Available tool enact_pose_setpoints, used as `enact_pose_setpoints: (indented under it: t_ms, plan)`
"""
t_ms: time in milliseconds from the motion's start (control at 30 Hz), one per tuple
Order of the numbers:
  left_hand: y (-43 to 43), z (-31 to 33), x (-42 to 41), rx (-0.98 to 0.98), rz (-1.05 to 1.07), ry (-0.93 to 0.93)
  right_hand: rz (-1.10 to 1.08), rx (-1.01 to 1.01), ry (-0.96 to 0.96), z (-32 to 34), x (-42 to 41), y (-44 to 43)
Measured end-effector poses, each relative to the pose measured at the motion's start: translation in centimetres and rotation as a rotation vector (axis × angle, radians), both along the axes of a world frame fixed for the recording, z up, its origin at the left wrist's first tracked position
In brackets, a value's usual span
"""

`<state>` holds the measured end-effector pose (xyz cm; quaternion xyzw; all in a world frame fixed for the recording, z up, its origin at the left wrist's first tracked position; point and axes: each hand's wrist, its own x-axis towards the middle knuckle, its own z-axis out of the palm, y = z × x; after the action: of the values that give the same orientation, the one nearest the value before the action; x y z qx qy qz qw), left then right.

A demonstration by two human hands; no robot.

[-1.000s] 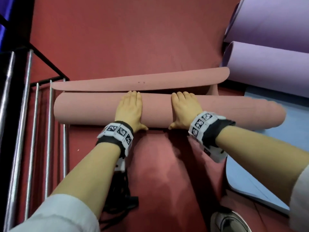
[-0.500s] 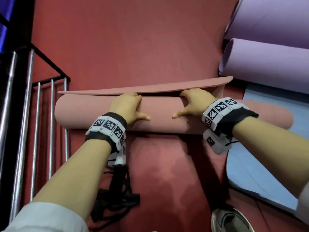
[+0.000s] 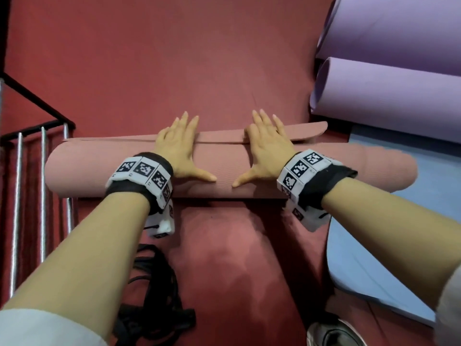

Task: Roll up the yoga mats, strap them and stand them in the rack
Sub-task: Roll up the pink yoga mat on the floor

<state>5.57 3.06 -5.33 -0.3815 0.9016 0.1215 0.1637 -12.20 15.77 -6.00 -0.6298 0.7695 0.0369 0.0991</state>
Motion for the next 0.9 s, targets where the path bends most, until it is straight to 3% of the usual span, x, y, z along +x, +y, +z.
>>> enact_pose_setpoints:
  t_ms: [100,200,400,533,600,733,900]
  plan:
    - [-0.9,-0.1,-0.9,0.024,-0.052,-0.109,-0.056,0.169,-0.046,-0.2,-0.7,-1.0]
    - [-1.0,-0.1,-1.0,-0.09,-0.131,-0.129,-0.01,0.207,0.031,0.2,-0.5,-1.8]
    - [-0.3,1.4,-1.4,-0.2,-0.18,-0.111,0.054,0.05,0.083,0.6,-0.4,-1.4]
    - [1.6,2.1,-3.9,-0.147,-0.271,-0.192,-0.023,-0.093,-0.095,-0.6,-0.9,0.7]
    - [3.4,1.9,-6.4,-0.093,-0.318,-0.205,-0.097,-0.169,-0.156,-1.0,-2.7,2.1]
    - [8.1,0.4,-12.0,-0.108,-0.416,-0.188,-0.431,-0.191,-0.104,-1.7,-7.0,7.5]
    - [10.0,-0.6,-15.1,-0.075,-0.372,-0.142,-0.823,-0.193,-0.172,-3.0,-11.2,14.4]
